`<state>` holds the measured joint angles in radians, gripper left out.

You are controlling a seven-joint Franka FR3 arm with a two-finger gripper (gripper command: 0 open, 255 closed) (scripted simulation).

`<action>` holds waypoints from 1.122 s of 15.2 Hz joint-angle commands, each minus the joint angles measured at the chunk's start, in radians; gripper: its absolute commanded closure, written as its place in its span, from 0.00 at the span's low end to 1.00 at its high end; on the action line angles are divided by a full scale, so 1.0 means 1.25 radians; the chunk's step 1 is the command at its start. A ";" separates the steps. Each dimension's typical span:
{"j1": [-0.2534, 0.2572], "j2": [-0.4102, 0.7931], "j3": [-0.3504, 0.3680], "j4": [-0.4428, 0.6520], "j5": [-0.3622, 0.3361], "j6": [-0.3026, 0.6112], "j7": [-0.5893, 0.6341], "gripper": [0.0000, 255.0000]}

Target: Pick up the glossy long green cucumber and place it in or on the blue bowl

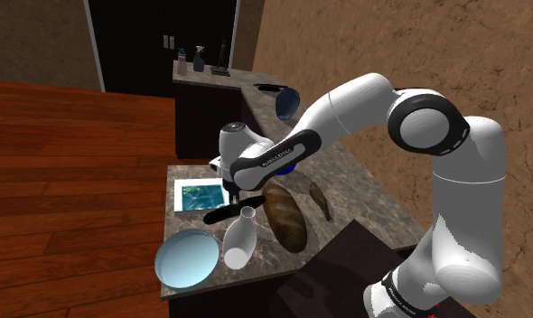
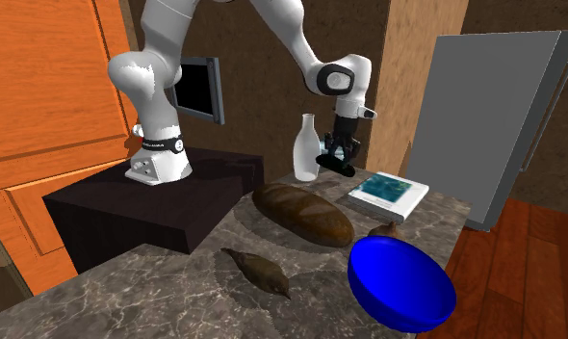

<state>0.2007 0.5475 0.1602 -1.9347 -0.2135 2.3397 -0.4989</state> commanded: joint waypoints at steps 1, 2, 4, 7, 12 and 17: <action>-0.002 -0.018 0.003 -0.001 0.005 -0.016 -0.004 1.00; -0.003 -0.026 0.005 -0.001 0.007 -0.024 -0.006 1.00; -0.005 -0.042 0.007 -0.002 0.011 -0.039 -0.010 1.00; -0.008 -0.065 0.011 -0.001 0.018 -0.062 -0.015 1.00; -0.012 -0.101 0.017 0.004 0.029 -0.103 -0.024 1.00; -0.037 -0.118 0.008 0.007 0.034 -0.119 -0.062 1.00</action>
<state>0.1653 0.4009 0.1757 -1.9229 -0.1712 2.1870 -0.5612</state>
